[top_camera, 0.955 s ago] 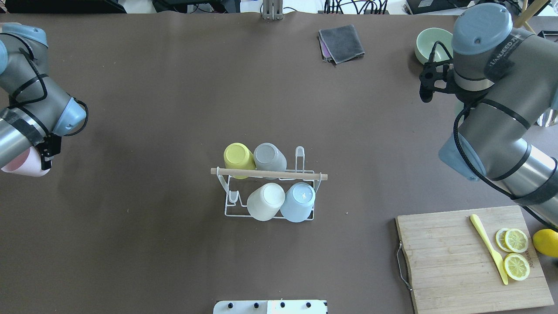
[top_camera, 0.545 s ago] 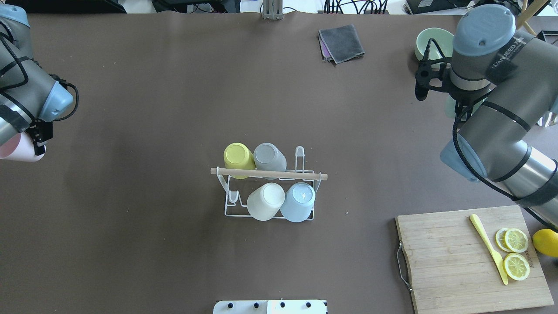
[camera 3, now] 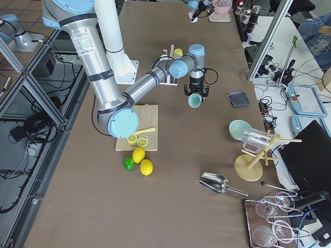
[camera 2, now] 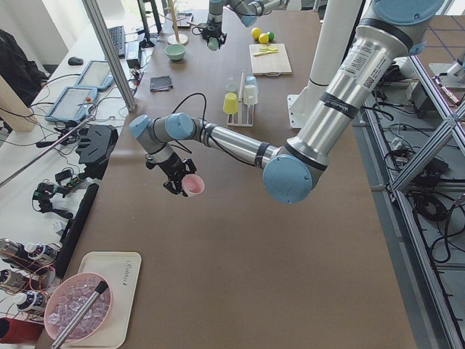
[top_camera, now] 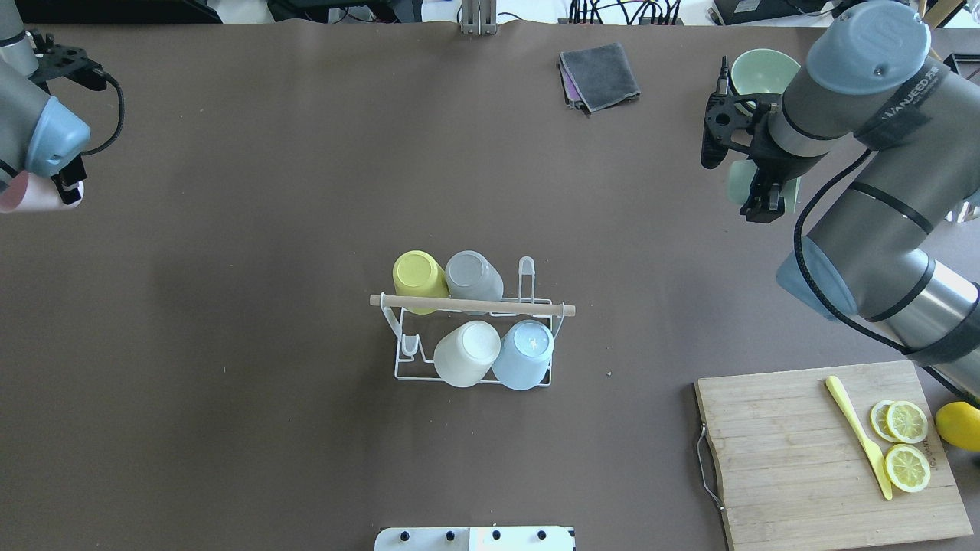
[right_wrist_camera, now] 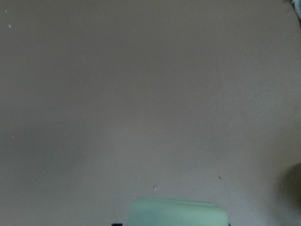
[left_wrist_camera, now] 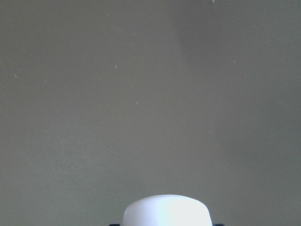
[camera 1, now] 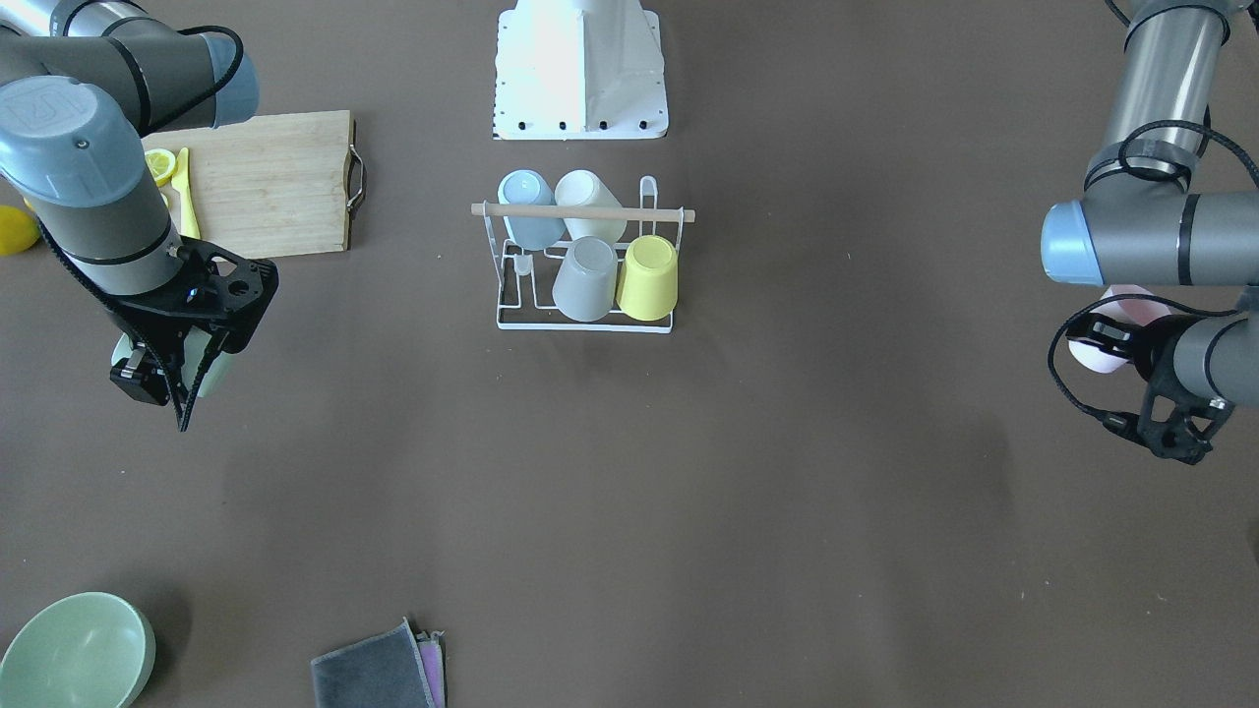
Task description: Place cup on cup holder
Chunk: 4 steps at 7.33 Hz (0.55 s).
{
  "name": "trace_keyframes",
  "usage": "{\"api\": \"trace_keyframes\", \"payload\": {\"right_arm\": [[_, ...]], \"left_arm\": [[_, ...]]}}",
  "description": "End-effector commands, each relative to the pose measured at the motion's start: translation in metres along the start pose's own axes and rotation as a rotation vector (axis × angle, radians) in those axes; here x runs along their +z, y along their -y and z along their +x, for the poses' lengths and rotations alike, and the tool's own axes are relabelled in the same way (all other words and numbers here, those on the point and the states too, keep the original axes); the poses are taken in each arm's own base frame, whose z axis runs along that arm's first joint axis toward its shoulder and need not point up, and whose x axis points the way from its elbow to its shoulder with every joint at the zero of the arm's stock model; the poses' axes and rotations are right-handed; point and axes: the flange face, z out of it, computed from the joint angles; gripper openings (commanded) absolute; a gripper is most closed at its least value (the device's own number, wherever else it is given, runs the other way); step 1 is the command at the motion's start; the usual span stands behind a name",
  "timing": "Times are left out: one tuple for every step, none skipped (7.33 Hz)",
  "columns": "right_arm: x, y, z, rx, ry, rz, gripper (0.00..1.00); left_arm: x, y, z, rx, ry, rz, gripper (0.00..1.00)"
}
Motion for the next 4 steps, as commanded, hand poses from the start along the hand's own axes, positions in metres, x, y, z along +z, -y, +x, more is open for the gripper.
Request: {"api": "trace_keyframes", "payload": {"right_arm": [[-0.014,0.019,-0.008,0.088,0.027,0.167,0.00],[-0.022,0.027,-0.014,0.145,0.063,0.245,0.00],[-0.031,0.034,-0.019,0.212,0.092,0.326,0.00],[-0.040,0.040,-0.024,0.262,0.106,0.399,0.00]], "left_arm": [[-0.024,0.014,0.006,0.006,0.106,0.183,0.00],[-0.039,0.020,0.020,-0.016,0.119,0.290,0.00],[-0.049,0.027,0.041,-0.041,0.112,0.361,0.00],[-0.058,0.043,0.066,-0.037,0.103,0.442,0.00]]}}
